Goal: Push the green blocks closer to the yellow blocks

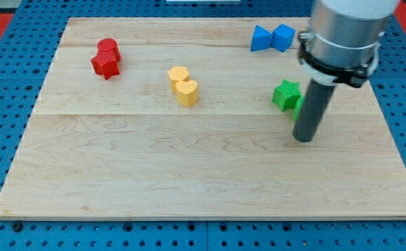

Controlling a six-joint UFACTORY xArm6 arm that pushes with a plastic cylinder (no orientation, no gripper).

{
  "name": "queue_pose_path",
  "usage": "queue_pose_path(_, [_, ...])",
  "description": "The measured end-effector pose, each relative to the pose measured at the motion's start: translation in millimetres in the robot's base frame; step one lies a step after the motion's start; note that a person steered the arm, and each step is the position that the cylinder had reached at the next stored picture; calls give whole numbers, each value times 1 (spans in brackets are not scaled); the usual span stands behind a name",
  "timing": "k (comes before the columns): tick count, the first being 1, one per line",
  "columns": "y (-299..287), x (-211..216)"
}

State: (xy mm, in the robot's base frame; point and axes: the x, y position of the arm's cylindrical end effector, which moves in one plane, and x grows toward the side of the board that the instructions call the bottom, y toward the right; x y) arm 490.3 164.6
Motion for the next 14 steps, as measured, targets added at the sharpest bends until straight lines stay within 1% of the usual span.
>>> queue_pose_path(1, [29,0])
queue_pose_path(2, [40,-27])
queue_pose_path(3, [-11,-43])
queue_pose_path(4, [-48,-77])
queue_pose_path(5, [-20,-87])
queue_pose_path(6, [31,-89])
queue_pose_path(7, [2,-106])
queue_pose_path(8, [-59,-108])
queue_pose_path(9, [-11,-118])
queue_pose_path(10, [-23,-155])
queue_pose_path(11, [-62,-168])
queue_pose_path(12, [-97,-154])
queue_pose_path(13, [-51,-154])
queue_pose_path(14, [-37,-131])
